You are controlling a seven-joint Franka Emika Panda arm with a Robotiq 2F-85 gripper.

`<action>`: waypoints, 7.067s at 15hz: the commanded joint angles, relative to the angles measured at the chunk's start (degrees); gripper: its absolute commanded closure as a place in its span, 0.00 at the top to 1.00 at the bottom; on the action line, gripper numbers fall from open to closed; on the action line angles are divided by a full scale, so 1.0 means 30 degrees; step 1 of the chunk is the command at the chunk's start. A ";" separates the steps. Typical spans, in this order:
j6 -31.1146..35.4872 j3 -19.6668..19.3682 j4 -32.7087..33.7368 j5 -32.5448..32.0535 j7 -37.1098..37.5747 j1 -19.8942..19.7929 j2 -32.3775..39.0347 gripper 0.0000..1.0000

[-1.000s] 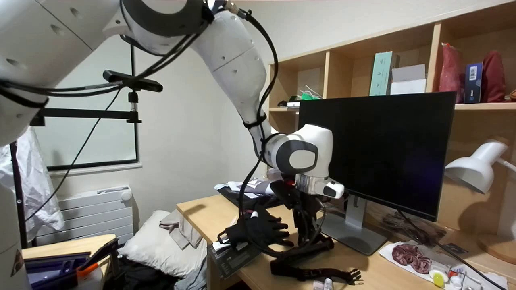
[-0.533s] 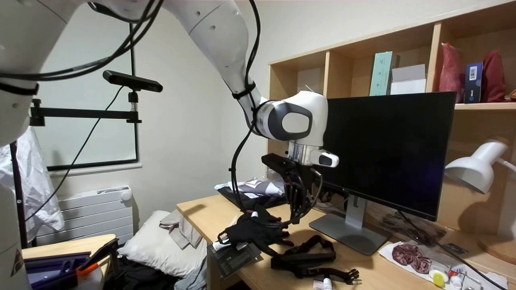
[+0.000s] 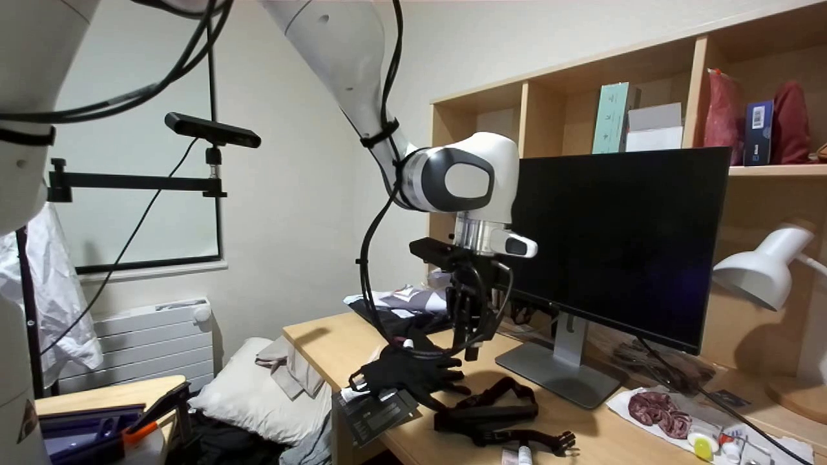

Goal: Move the black ribbon to the right

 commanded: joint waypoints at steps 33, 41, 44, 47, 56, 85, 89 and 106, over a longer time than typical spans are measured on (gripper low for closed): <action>0.7929 -0.0422 0.3979 -0.0540 0.0087 0.0308 0.8597 0.47; 0.7051 -0.0249 0.3385 -0.0549 0.0018 0.0453 0.7612 0.07; 0.6491 0.0074 0.2536 -0.0522 -0.0151 0.0493 0.6354 0.08; 0.6409 0.0410 0.1671 -0.0476 -0.0314 0.0537 0.5028 0.08; 0.3833 0.0745 -0.0992 -0.0542 -0.0793 0.0333 -0.0318 0.08; 0.2224 -0.0541 0.6066 0.1357 -0.0450 -0.1167 -0.0949 0.08; 0.1620 -0.1260 0.8215 0.1234 0.0314 -0.1735 0.0300 0.08; -0.4006 -0.2726 1.4678 0.0965 0.3127 -0.3630 0.5478 0.12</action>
